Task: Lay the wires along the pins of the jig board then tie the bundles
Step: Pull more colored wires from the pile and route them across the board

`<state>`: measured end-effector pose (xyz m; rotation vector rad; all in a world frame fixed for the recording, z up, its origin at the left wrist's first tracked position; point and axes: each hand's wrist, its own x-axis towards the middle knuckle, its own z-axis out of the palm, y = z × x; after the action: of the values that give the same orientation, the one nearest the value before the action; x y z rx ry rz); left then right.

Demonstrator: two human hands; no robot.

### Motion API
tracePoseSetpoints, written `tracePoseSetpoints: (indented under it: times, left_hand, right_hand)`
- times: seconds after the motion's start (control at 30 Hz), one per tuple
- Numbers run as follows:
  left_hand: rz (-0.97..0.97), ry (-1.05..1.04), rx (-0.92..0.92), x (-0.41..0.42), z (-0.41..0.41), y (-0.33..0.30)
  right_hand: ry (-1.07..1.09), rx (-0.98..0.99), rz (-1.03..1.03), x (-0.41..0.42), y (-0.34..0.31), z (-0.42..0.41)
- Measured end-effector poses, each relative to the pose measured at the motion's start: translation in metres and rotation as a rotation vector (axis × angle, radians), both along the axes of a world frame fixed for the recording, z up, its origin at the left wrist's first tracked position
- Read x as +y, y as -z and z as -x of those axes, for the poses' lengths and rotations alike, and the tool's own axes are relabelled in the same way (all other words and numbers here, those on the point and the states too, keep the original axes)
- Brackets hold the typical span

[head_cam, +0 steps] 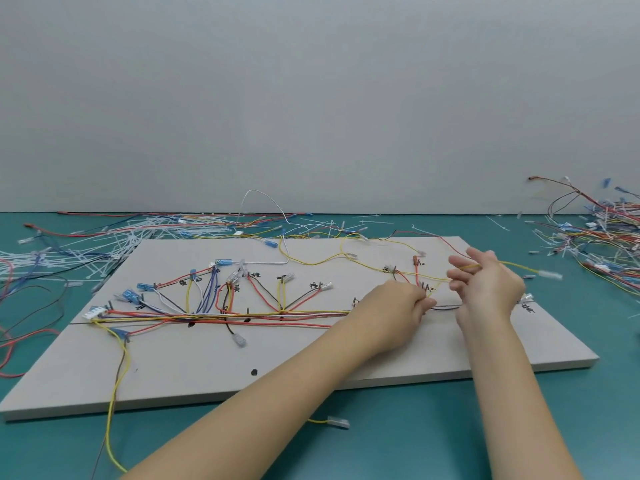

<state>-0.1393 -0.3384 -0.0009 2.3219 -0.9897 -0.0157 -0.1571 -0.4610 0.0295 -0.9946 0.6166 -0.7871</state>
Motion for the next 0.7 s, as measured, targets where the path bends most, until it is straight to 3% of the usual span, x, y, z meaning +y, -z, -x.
tracePoseSetpoints:
  times: [0.07, 0.2, 0.43, 0.7]
  left_hand:
    - [0.010, 0.001, -0.008, 0.001, -0.001, 0.000]
    - [-0.008, -0.023, -0.065, -0.002, -0.001, 0.001]
    - [-0.006, -0.048, -0.056, -0.004, 0.000, 0.003]
    - [-0.018, -0.037, -0.033, -0.003, 0.000, 0.003]
  right_hand:
    - [0.055, 0.038, -0.126, -0.010, 0.008, -0.001]
    - [0.153, 0.106, -0.176, -0.018, 0.013, -0.006]
    - [-0.023, 0.106, -0.406, -0.029, 0.011, -0.009]
    - [0.024, 0.089, -0.477, -0.031, 0.013, -0.009]
